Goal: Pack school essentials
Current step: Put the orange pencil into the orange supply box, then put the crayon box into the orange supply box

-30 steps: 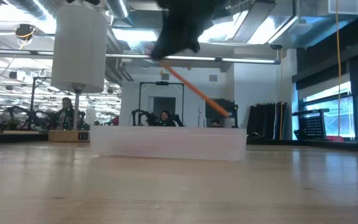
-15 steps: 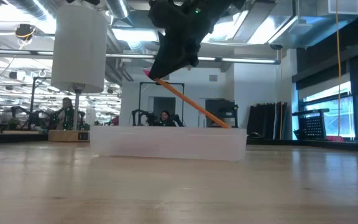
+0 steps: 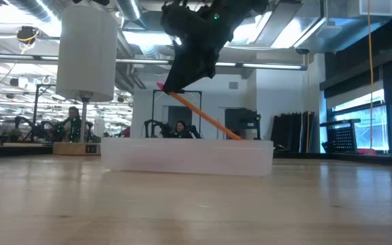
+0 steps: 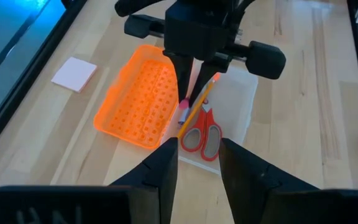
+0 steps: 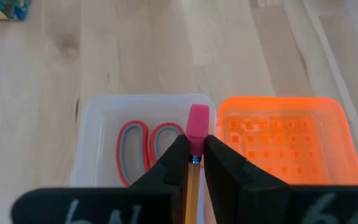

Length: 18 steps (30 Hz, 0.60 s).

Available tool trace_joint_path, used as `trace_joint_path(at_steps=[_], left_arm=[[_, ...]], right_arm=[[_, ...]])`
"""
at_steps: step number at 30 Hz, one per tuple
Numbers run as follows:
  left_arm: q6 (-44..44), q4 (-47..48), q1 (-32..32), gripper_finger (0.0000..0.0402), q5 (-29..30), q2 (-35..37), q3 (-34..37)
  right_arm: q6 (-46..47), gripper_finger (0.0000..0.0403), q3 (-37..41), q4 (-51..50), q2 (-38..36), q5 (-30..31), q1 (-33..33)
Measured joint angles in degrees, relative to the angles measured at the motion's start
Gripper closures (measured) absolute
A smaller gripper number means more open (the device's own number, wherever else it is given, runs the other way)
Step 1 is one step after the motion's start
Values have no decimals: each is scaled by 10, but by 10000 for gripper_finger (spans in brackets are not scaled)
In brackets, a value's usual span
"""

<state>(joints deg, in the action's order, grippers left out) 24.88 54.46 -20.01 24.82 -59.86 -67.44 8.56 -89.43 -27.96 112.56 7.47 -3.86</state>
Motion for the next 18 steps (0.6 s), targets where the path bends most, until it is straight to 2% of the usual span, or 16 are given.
trace_joint_path(at_steps=[8, 18], left_arm=[[0, 0, 0, 292, 0, 0, 0], [0, 0, 0, 292, 0, 0, 0]], right_arm=[[1, 356, 0, 2, 1, -2, 8], [1, 330, 0, -2, 1, -1, 14]])
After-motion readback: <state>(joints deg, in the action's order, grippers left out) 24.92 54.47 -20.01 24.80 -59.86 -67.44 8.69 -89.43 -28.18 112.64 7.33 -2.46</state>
